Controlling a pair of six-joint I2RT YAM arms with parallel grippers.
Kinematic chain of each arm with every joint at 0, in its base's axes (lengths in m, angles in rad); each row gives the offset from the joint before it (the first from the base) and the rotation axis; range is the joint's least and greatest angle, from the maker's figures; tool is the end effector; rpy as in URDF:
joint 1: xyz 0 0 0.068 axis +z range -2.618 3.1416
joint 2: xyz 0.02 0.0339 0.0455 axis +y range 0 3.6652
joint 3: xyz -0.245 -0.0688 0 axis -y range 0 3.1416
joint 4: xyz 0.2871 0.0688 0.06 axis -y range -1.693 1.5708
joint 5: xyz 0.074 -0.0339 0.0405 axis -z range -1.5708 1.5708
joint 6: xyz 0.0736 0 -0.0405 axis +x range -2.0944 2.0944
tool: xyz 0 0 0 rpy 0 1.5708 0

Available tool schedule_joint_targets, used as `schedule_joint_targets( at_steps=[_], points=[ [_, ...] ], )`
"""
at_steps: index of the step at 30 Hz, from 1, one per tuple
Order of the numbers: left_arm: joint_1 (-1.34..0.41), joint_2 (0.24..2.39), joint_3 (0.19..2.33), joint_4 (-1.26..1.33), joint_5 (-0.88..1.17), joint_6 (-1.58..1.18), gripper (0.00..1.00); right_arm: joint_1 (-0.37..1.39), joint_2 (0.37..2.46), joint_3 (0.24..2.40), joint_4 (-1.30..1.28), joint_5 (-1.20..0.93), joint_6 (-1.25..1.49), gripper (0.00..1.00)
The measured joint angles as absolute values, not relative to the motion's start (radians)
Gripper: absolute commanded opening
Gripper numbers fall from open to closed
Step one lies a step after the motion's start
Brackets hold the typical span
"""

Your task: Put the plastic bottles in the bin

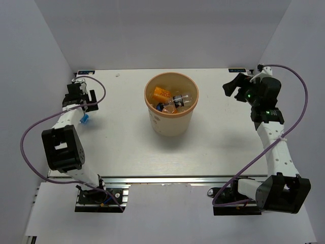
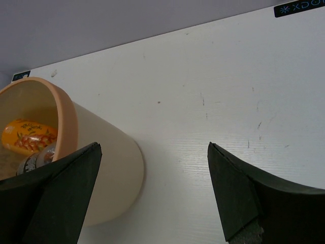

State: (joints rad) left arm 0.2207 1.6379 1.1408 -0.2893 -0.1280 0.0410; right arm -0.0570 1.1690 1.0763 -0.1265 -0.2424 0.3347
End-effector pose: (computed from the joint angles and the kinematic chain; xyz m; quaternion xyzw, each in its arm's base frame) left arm 0.4090 0.1014 0.1697 -0.1071 0.9163 0.1084 0.3705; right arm 0.3580 -0.0027 0.3405 0.0765 0.7744 0.1794 0.6019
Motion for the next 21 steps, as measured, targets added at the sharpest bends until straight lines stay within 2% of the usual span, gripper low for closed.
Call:
schedule_joint_targets(
  at_steps=[11, 15, 19, 21],
  points=[
    [0.241, 1.88, 1.159, -0.265, -0.218, 0.056, 0.97, -0.058, 1.159, 1.09, -0.14, -0.249, 0.333, 0.89],
    [0.244, 1.898, 1.179, -0.257, -0.214, 0.036, 0.87, -0.058, 1.158, 1.09, -0.141, -0.249, 0.333, 0.89],
    [0.244, 1.897, 1.179, -0.268, -0.179, -0.001, 0.57, -0.058, 1.155, 1.09, -0.141, -0.246, 0.334, 0.89],
    [0.244, 1.887, 1.178, -0.28, -0.146, -0.022, 0.56, -0.058, 1.151, 1.09, -0.141, -0.246, 0.336, 0.89]
  ],
)
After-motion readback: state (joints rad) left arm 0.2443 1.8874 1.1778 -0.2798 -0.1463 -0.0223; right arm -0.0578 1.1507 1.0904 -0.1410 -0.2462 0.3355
